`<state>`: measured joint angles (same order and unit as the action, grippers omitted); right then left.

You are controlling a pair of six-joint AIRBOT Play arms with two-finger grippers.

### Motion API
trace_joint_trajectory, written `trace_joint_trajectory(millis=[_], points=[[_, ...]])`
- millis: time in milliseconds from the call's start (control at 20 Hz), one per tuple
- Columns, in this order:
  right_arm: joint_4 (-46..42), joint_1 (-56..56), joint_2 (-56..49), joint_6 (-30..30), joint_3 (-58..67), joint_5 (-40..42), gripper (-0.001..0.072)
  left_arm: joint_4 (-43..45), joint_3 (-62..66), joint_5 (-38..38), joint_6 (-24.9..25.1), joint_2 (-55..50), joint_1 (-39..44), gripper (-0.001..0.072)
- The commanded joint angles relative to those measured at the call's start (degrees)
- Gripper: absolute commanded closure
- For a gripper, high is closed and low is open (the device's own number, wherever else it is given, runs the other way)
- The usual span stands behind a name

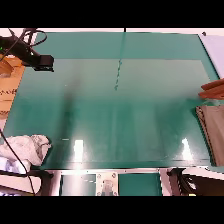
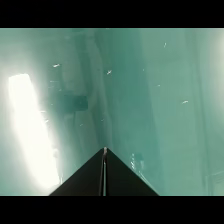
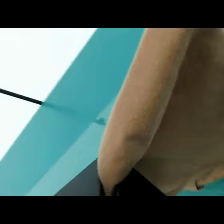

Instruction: Fold the shirts.

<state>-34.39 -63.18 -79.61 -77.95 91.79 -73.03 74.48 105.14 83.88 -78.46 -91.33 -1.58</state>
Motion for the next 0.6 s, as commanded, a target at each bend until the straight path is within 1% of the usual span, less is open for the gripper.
trace_joint_trajectory(millis=[0, 150, 250, 400, 550], points=[[-7.34, -0.46, -0.28, -2.71, 0.09, -4.63, 0.0699, -0.20, 0.02, 0.85, -0.83, 0.02, -0.02, 0.0681], [-9.38, -2.51, 2.99, -7.15, 0.09, -6.05, 0.0699, -0.26, 0.02, 1.84, -0.81, 0.02, -0.02, 0.0681], [-12.92, -4.24, 4.66, -10.01, 0.09, -9.66, 0.0699, -0.33, 0.02, 2.84, -0.81, 0.02, -0.02, 0.0681], [-22.36, -6.34, 6.88, -15.56, 0.09, -14.93, 0.0699, -0.33, 0.02, 3.69, -0.76, 0.02, -0.02, 0.0681], [-32.17, -6.71, 7.74, -18.40, -1.05, -18.67, 0.0698, -0.35, 0.02, 3.74, -0.72, 0.02, -0.02, 0.0681]])
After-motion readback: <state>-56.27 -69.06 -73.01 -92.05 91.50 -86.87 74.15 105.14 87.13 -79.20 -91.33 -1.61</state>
